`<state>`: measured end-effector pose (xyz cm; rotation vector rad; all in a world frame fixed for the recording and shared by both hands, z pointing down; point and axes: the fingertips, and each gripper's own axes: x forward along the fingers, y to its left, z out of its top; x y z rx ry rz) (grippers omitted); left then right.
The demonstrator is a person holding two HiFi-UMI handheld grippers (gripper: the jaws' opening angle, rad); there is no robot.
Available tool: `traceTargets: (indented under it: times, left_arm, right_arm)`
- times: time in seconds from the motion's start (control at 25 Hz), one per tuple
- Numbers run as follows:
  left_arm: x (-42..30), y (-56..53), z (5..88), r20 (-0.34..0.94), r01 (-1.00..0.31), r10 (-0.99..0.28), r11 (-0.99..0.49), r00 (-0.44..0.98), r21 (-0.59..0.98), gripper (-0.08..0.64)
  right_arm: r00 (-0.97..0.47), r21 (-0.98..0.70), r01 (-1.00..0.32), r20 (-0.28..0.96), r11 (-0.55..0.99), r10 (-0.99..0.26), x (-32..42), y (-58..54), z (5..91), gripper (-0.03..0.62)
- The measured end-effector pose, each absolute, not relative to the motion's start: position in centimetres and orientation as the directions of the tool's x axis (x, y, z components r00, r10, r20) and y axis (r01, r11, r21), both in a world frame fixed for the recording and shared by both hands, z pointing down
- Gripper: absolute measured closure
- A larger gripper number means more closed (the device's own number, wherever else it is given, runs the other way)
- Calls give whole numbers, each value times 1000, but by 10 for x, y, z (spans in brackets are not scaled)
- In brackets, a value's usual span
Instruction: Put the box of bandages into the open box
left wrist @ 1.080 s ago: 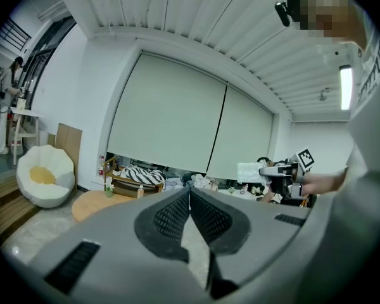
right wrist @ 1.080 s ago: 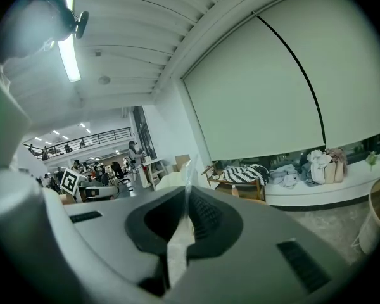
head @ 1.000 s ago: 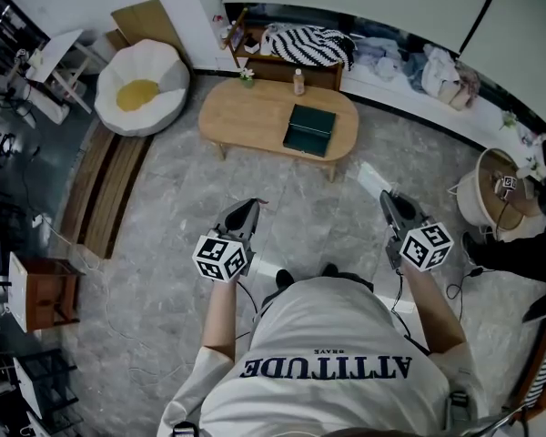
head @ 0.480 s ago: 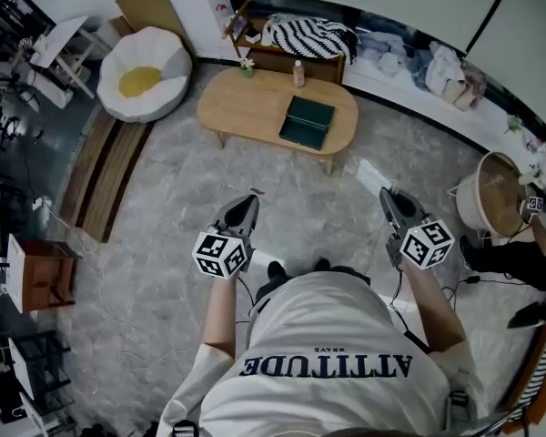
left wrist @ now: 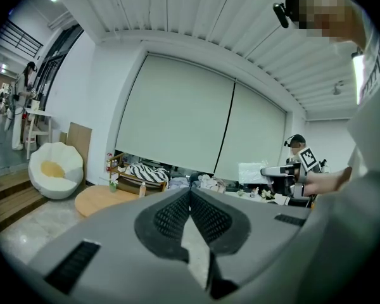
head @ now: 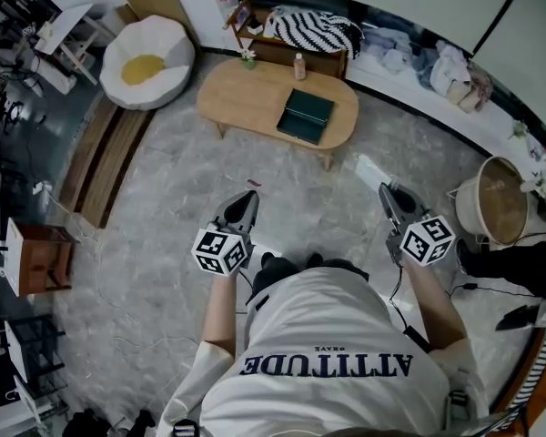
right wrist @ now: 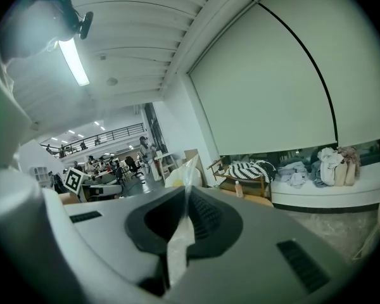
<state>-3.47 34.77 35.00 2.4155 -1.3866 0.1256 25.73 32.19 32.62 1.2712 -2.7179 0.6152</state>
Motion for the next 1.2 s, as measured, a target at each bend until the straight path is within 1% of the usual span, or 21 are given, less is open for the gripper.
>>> traceTargets:
  times: [0.28, 0.56, 0.96, 1.2]
  left_arm:
    - [-25, 339, 360, 261, -857, -823, -443, 505, 262, 538]
    - [-35, 315, 360, 264, -861, -825, -437, 499, 261, 538]
    - [-58, 247, 361, 250, -840, -806, -480, 536, 252, 538]
    - [-77, 192, 353, 248, -815, -780, -521, 575, 253, 538]
  right_arm:
    - [-672, -331, -736, 248, 590, -698, 260, 310, 338, 568]
    - [-673, -337, -735, 258, 588, -693, 251, 288, 343, 568]
    - [-636, -322, -766, 258, 557, -727, 229, 235, 346, 568]
    - [-590, -316, -800, 257, 511, -765, 211, 193, 338, 568]
